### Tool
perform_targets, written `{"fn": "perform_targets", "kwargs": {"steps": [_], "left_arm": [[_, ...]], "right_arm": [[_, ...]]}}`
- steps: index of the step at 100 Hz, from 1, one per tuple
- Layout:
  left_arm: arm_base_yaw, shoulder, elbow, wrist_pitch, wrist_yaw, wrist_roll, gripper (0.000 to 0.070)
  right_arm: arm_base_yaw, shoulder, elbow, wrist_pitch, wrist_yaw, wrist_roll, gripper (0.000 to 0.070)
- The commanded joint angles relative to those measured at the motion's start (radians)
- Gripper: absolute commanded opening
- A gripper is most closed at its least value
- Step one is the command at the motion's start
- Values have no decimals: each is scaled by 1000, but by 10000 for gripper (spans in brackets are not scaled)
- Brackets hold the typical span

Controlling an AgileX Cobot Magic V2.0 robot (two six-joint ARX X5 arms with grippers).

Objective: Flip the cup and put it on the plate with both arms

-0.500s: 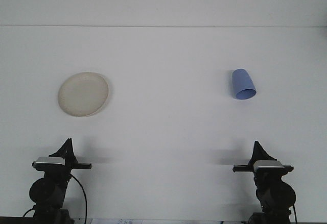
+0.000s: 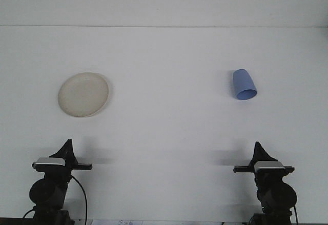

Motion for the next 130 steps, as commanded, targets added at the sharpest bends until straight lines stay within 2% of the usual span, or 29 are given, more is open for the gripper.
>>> {"fn": "perform_targets", "kwargs": {"steps": [1,51,59,77,89,94,106,110,118,122,125,127,130], "left_arm": [[2,-1,-19,11,-5,5,13],[2,-1,-19,11,-5,5,13],[2,-1,-19,11,-5,5,13],[2,-1,-19,11,-5,5,13],[2,-1,-19,11,-5,5,13],[2,-1,-19,11,-5,5,13],[2,-1,-19,11,-5,5,13],[2,-1,-19,11,-5,5,13],[2,-1,-19,11,-5,5,13],[2,-1,-19,11,-5,5,13],[2,-1,-19,11,-5,5,13],[2,-1,-19,11,-5,5,13],[2,-1,-19,11,-5,5,13]], "right_arm": [[0,0,-2,13,-1,-7,7],[0,0,-2,12,-2,3,6],[1,0,-2,10,-4,58,6],[1,0,-2,11,-21,300,6],[1,0,14,66,-27,343,4],[1,1,65,50,-2,365,3],[1,67,229,-31,104,332,3],[1,105,293,-60,126,319,3],[1,198,415,-103,138,243,6],[1,246,472,-123,138,204,36],[1,279,509,-137,138,179,101],[1,301,531,-145,138,165,164],[1,339,563,-154,137,147,305]]}}
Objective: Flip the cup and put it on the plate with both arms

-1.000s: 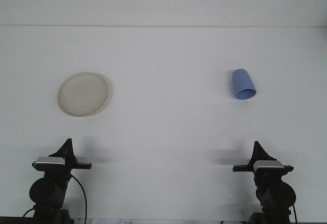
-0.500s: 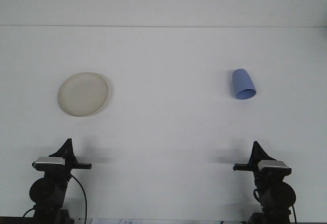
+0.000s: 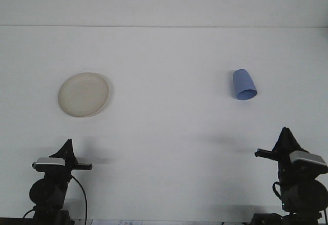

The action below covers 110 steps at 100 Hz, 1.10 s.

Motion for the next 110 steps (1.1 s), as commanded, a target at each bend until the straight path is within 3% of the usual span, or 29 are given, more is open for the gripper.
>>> {"fn": "perform_targets", "kwargs": {"steps": [1,5,10,43,72,100,110], "left_arm": [[2,-1,-19,10,-5,5,13],[2,-1,-19,11,-5,5,13],[2,-1,-19,10,-5,5,13],[2,-1,-19,10,-5,5,13],[2,-1,-19,11,-5,5,13],[2,-1,-19,11,-5,5,13],[2,-1,-19,10,-5,5,13]], "right_arm": [[1,69,60,-19,2,-88,326],[1,117,87,-23,1,-100,493],[1,159,102,-22,-2,-109,563],[1,484,107,167,-3,-169,562],[0,754,79,431,-41,-299,559],[-46,967,27,668,-43,-264,559],[-77,1040,26,724,-77,-258,559]]}}
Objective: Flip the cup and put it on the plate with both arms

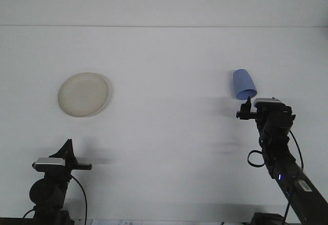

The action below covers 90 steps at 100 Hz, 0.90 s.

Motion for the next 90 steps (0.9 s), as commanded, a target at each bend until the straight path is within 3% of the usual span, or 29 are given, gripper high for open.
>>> {"fn": "perform_targets", "kwargs": {"steps": [1,74,90], "left_arm": [[2,-1,-19,11,-5,5,13],[2,-1,-19,11,-5,5,13],[2,-1,-19,11,-5,5,13]], "right_arm": [[-15,51,-3,40,-21,19,559],[-139,394,36,334,-232,43,543],[-140,438,82,334,-233,43,543]]}}
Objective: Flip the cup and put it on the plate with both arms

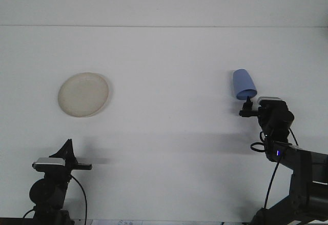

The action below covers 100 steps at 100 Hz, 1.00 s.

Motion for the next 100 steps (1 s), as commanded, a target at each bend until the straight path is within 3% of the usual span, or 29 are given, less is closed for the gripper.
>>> {"fn": "perform_targets", "kwargs": {"steps": [1,34,61,90,100], "left_arm": [[2,-1,-19,11,-5,5,13],[2,-1,-19,11,-5,5,13],[2,-1,-19,11,-5,5,13],[2,-1,-19,11,-5,5,13],[2,-1,-19,11,-5,5,13]], "right_arm": [[-3,35,32,13,-2,13,543],[-3,126,151,-8,-28,13,540],[-3,205,226,-9,-53,8,453],[-2,224,248,26,-53,-26,212],[-3,224,249,25,-53,-26,82]]}}
